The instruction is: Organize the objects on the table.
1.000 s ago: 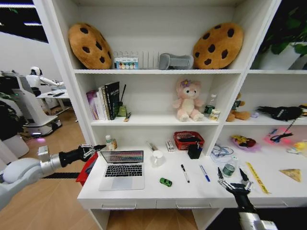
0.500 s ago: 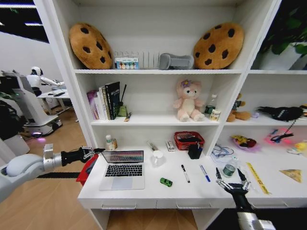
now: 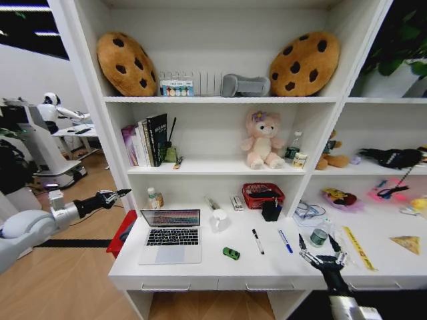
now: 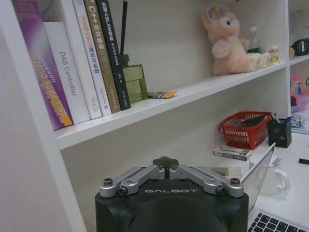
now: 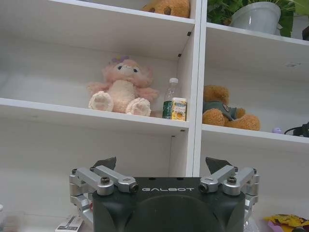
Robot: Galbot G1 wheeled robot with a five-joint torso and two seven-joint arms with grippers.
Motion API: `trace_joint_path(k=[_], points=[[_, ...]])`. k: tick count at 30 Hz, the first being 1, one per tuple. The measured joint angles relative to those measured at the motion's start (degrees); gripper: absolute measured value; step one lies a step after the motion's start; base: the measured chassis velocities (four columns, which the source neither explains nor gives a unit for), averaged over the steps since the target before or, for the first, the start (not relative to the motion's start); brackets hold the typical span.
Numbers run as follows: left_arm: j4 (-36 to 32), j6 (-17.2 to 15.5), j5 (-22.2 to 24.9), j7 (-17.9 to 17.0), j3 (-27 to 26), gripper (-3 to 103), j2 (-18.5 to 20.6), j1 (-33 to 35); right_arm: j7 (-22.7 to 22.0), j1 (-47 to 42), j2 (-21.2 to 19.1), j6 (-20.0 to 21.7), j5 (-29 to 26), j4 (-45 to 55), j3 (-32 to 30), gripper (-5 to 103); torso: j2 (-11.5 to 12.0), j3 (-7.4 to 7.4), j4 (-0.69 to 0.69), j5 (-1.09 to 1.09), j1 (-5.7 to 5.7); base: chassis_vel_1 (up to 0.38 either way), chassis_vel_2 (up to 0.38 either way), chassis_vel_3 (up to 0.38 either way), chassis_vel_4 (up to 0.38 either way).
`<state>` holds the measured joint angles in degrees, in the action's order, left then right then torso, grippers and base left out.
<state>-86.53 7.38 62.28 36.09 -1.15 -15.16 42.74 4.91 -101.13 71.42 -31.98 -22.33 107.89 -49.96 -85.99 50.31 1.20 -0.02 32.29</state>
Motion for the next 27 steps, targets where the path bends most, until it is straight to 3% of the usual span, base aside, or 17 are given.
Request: trace_joint_path(k=[1,2,4,5,6,7,9,14,17,18,21,27], points=[[1.8,0.0,-1.1,0.5,6.1,0,-2.0,-7.0,0.0,0.0,0.0,0.2,0.0,0.3,-0.1,100,0.0,0.0,0.01,0.01,0.0,0.0,0.0,0.0,0.0],[1.8,0.0,-1.1,0.5,6.1,0,-2.0,-7.0,0.0,0.0,0.0,0.2,0.0,0.3,-0.1,100,0.0,0.0,0.01,0.01,0.0,0.0,0.0,0.0,0.0],[5.0,-0.1,-2.6,2.3,18.7,0,-5.4,-20.7,-0.5,-0.2,0.0,0.8,0.0,1.3,-0.5,100,0.0,0.01,0.08,-0.01,0.01,0.0,0.0,0.0,0.0],[5.0,-0.1,-2.6,2.3,18.7,0,-5.4,-20.7,-0.5,-0.2,0.0,0.8,0.0,1.3,-0.5,100,0.0,0.01,0.08,-0.01,0.01,0.0,0.0,0.0,0.0],[6.0,-0.1,-3.1,3.7,24.2,0,-6.2,-26.7,-0.6,-0.5,0.0,0.9,0.0,1.6,-0.9,100,0.0,0.01,0.1,0.02,0.01,0.0,0.0,0.0,0.0],[6.0,-0.1,-3.1,3.7,24.2,0,-6.2,-26.7,-0.6,-0.5,0.0,0.9,0.0,1.6,-0.9,100,0.0,0.01,0.1,0.02,0.01,0.0,0.0,0.0,0.0],[6.3,0.1,-3.7,5.5,30.6,0,-6.3,-33.1,-0.6,-0.9,0.4,0.7,0.0,1.1,-1.3,100,0.0,0.01,0.03,0.04,0.01,0.0,0.0,0.0,0.0],[5.3,0.1,-5.1,6.8,35.4,0,-6.8,-36.8,-0.4,-1.0,0.7,0.2,0.1,0.2,-1.3,100,0.0,0.0,-0.02,0.04,0.0,0.0,0.0,0.0,0.0],[5.6,0.1,-6.2,6.8,42.2,0,-9.5,-41.8,-0.3,-0.8,1.1,0.1,0.1,0.1,-1.2,100,0.0,0.0,-0.01,0.01,0.0,0.0,0.0,0.0,0.0],[5.6,0.1,-6.2,6.8,42.2,0,-9.5,-41.8,-0.3,-0.8,1.1,0.1,0.1,0.1,-1.2,100,0.0,0.0,-0.01,0.01,0.0,0.0,0.0,0.0,0.0],[8.9,0.2,-6.7,6.6,48.7,0,-14.2,-47.7,-0.3,-0.9,1.2,-0.3,-0.6,0.1,-1.7,100,0.0,0.0,0.07,0.02,0.01,0.0,0.0,0.0,0.0],[9.8,0.4,-7.2,6.4,56.0,0,-16.7,-52.2,0.3,-1.7,1.4,-1.8,-2.1,-0.9,-2.7,100,0.0,0.01,0.06,0.03,0.01,0.0,0.0,0.0,0.0]])
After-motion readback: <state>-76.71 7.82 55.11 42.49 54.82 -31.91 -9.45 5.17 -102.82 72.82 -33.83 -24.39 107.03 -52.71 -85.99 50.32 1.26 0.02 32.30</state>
